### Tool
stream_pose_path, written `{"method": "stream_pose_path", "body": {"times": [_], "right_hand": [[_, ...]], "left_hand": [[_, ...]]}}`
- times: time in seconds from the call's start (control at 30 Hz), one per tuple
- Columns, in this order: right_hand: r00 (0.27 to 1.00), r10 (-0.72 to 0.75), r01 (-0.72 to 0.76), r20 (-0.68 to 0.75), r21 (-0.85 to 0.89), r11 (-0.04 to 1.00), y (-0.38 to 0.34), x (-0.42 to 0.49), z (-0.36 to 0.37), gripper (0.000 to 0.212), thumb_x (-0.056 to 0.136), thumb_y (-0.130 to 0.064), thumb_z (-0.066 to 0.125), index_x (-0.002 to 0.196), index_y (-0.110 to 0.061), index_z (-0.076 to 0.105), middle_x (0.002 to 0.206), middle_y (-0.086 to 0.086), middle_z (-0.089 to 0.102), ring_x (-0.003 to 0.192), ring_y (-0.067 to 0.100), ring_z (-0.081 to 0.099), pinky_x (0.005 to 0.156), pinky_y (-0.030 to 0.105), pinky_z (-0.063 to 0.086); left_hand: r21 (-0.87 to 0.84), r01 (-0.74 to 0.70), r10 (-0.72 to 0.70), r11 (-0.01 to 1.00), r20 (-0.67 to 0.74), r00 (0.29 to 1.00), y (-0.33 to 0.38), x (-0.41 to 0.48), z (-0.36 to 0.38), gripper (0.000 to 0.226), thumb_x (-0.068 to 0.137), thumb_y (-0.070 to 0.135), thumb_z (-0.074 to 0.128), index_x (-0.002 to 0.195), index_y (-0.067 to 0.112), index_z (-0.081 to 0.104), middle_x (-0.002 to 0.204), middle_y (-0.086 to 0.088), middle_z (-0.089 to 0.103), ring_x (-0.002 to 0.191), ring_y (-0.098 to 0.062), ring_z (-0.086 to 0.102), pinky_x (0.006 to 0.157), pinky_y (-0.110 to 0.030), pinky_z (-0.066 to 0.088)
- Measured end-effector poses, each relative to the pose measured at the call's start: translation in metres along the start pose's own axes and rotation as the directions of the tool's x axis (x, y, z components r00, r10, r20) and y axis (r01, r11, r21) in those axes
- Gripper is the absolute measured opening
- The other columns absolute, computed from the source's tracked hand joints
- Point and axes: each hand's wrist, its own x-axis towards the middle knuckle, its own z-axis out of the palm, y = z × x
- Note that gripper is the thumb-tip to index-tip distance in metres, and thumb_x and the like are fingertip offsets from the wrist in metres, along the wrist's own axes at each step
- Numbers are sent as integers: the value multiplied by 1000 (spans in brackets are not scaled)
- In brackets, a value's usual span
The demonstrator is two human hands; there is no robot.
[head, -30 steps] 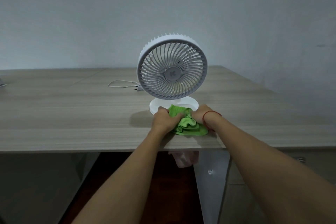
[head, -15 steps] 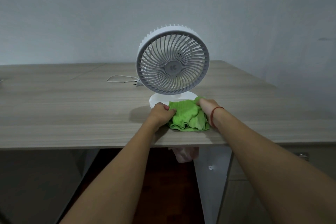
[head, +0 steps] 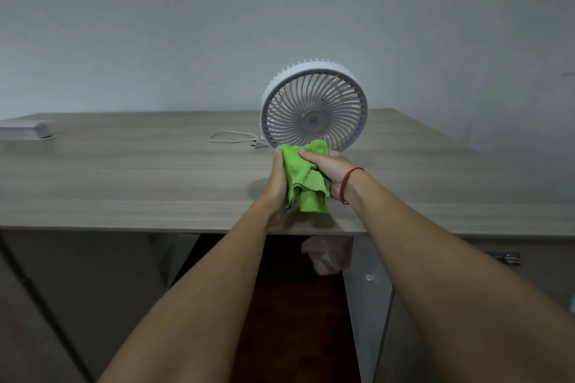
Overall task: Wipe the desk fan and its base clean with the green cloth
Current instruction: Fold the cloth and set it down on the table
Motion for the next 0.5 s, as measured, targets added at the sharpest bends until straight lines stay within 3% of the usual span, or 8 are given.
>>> {"method": "stream_pose_path", "body": {"times": [0.1, 0.17, 0.23, 0.33, 0.4, 0.43, 0.5], "right_hand": [[997, -35, 27, -64, -117, 993, -6, -5, 22, 49, 70, -27, 79, 110, -6, 63, 106, 16, 72, 86, 28, 72, 88, 48, 57], [995, -26, 4, -99, -216, 976, -12, -14, 38, 63, 59, -36, 81, 111, -6, 64, 107, 15, 72, 91, 30, 71, 89, 48, 56], [998, -5, -12, -68, -245, 969, -16, -24, 56, 58, 63, -31, 83, 110, -4, 64, 102, 11, 72, 89, 26, 71, 87, 41, 57], [999, 17, -5, 44, -256, 967, -10, -33, 88, 51, 62, -25, 86, 103, -2, 67, 95, 11, 74, 76, 21, 72, 76, 34, 60], [998, -46, 55, 42, -243, 968, -2, -33, 112, 41, 68, -26, 83, 99, -5, 68, 89, 8, 72, 66, 16, 70, 64, 27, 59], [997, -79, 77, 0, -245, 967, 2, -30, 124, 40, 71, -28, 80, 101, -5, 68, 91, 8, 72, 71, 18, 70, 66, 28, 59], [989, -132, 108, -62, -289, 951, 8, -22, 149, 43, 75, -35, 73, 107, -7, 67, 102, 9, 71, 91, 24, 70, 85, 37, 58]], "left_hand": [[14, -18, 20, 1000, -117, 993, 25, -31, -17, 51, 91, 55, 44, 105, 13, 68, 104, -7, 72, 83, -20, 70, 77, -35, 58], [195, -81, 145, 977, -338, 930, 44, -49, -31, 28, 87, 42, 61, 79, 14, 63, 87, -5, 69, 78, -20, 67, 74, -33, 56], [366, -145, 304, 919, -424, 853, 64, -66, -47, 25, 87, 35, 63, 70, 17, 57, 73, 0, 62, 73, -18, 62, 66, -28, 51], [462, -166, 359, 871, -371, 856, 88, -87, -74, 19, 90, 30, 60, 75, 18, 59, 73, 2, 61, 73, -16, 60, 60, -24, 48], [512, -141, 350, 848, -339, 873, 102, -97, -93, 10, 91, 25, 58, 89, 16, 62, 77, 3, 63, 75, -15, 61, 58, -20, 49], [560, -130, 364, 818, -328, 872, 108, -101, -103, 11, 92, 24, 57, 96, 14, 61, 79, 2, 63, 76, -14, 60, 57, -18, 49], [681, -117, 426, 723, -307, 851, 119, -103, -125, 12, 93, 22, 55, 97, 12, 62, 85, -4, 64, 79, -17, 60, 63, -23, 50]]}}
